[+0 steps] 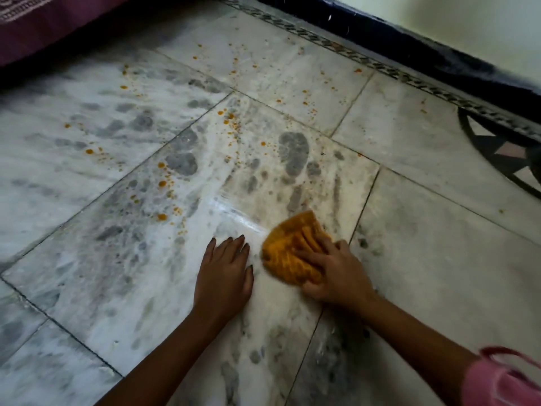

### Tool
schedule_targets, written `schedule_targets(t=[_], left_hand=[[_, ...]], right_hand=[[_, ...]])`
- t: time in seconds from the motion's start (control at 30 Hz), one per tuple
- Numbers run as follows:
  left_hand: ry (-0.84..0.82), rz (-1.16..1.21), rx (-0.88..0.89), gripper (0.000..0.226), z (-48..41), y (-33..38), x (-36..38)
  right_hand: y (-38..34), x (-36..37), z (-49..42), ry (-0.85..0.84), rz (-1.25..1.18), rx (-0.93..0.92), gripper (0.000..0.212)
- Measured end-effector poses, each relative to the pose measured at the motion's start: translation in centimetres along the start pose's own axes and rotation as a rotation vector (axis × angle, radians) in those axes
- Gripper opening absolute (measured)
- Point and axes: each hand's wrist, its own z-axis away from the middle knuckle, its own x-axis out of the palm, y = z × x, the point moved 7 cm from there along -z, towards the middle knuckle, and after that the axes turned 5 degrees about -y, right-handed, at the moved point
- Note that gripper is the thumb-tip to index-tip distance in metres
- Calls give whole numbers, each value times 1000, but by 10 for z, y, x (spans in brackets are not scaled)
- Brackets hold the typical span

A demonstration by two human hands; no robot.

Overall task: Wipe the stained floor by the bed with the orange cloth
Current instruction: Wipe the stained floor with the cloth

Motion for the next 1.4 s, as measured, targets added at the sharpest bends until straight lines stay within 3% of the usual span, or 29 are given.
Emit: schedule_targets(t=[0.1, 0.2, 0.37, 0.5, 0.67, 0.8, 0.87, 1.03, 1.13, 1.2, 1.27, 1.33, 1.4], left_hand=[[13, -26, 46, 47, -3, 2, -11], [9, -34, 123, 44, -10, 10, -32], [-23, -100, 267, 43, -25, 22, -69], [-54, -189, 349, 41, -40, 38, -111], [-191, -366, 332, 45, -59, 46, -148], [-284, -482, 327, 46, -70, 50, -147], [-304, -521, 359, 46, -69, 53, -136], [-430, -578, 368, 43, -69, 50, -85], [-300, -445, 292, 40, -82, 51, -65], [-131, -321, 260, 39, -91, 60, -57], [-16, -162, 198, 44, -99, 65, -44], [31, -69, 106, 45, -110, 65, -27], [18, -8, 27, 42, -117, 64, -13]], right_hand=[[27, -27, 18, -138, 200, 55, 76], [47, -93, 11, -76, 159, 182, 70], [23, -173, 18, -316, 275, 84, 78], [3, -220, 40, -336, 388, 11, 58], [41, -174, 9, -343, 400, 104, 58], [74, -73, -56, -263, 53, 335, 84], [62, -26, -59, -224, -25, 394, 85], [64, -10, 0, 28, 56, 90, 69], [114, -20, -8, 107, -19, 198, 62], [126, -37, -47, 219, -55, 353, 60], [117, -50, -90, 217, -164, 445, 62], [102, -51, -110, 204, -147, 349, 60], [84, -42, -87, 184, -37, 78, 61]])
